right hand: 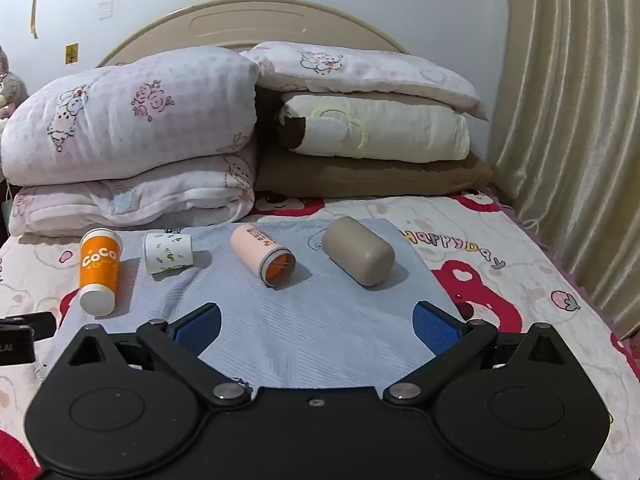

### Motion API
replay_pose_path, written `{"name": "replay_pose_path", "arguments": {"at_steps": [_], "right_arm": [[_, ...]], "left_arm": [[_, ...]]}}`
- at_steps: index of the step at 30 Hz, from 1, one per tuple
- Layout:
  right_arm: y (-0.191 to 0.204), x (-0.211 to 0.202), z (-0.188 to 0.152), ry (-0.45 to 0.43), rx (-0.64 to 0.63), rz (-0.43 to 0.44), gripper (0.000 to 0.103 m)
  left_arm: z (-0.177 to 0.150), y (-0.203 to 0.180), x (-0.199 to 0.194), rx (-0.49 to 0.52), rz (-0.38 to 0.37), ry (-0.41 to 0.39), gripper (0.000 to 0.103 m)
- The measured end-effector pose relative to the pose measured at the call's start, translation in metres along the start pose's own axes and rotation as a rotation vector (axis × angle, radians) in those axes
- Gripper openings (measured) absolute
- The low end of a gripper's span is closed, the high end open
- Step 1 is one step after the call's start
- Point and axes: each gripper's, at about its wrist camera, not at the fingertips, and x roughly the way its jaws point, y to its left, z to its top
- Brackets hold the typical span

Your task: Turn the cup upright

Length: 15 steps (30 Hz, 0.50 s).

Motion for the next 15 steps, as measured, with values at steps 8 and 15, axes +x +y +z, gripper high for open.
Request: {"name": "replay_pose_path", "arguments": {"at_steps": [8,15], "right_arm": [[-0.005,0.004,-0.001,0.014,0.010,0.013,0.103],[-0.005,0.007,-0.001,0.026,0.001,-0.001,0.103]], "left_arm": [[0.002,0.000,-0.001,0.016,-0.005,0.000,0.103],[-0.002,-0.008,-0.004,0.040,-0.039,-0.011,0.103]]}}
